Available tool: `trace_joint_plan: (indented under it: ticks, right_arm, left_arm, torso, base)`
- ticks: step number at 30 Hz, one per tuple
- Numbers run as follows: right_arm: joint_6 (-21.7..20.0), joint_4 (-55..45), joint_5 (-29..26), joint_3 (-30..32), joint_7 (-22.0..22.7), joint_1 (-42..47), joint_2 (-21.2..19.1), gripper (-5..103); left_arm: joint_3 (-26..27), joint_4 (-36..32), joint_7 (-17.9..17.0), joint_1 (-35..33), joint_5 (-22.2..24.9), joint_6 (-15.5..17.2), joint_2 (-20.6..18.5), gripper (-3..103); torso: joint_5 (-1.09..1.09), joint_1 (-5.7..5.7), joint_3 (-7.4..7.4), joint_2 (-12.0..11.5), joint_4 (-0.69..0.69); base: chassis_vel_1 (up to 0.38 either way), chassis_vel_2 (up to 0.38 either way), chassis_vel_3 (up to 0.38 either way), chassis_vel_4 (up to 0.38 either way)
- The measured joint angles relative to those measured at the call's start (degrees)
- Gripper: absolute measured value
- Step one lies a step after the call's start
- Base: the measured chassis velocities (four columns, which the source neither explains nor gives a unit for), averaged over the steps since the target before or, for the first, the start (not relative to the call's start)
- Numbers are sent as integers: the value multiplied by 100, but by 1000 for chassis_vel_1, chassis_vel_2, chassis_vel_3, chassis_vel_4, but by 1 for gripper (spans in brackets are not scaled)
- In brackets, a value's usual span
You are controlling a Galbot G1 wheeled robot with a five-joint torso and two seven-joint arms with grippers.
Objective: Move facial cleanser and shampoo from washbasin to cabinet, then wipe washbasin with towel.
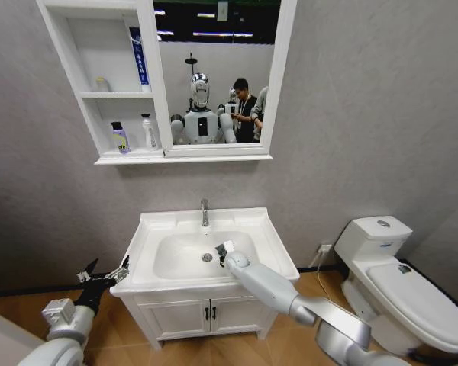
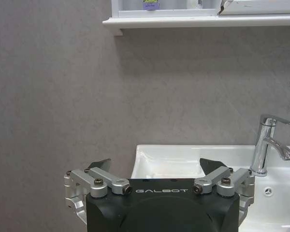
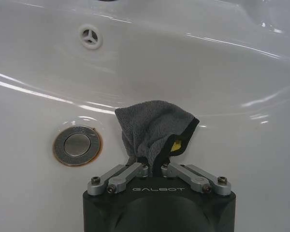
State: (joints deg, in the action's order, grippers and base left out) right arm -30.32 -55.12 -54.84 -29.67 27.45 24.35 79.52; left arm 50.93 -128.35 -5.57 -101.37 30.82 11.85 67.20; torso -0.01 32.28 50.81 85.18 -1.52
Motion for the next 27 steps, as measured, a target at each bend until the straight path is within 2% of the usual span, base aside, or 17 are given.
trace_joint_plan:
  ticks: [10,17,22,27]
  right_arm:
    - [-93,131,-493,-212,-323,-268,477,6]
    - [-118,316,-519,-328,-672,-389,1171,6]
    - [-52,380,-430,-372,-905,-387,1289,6]
    - [20,564,-178,-360,-834,-183,1281,6]
  left_arm:
    - [0,0,0,0,0,0,0,100]
    - [0,0,-1,0,0,0,0,100]
    - [0,0,-1,0,0,0,0,100]
    - [0,0,-1,0,0,0,0,100]
  torso:
    - [0,0,1,0,0]
    - [-1,0,1,-1,1]
    - [0,0,0,0,2]
    - [0,1,1,-1,-1]
  base:
    - [0,0,0,0]
    - [0,0,0,0]
    - [0,0,0,0]
    - [0,0,0,0]
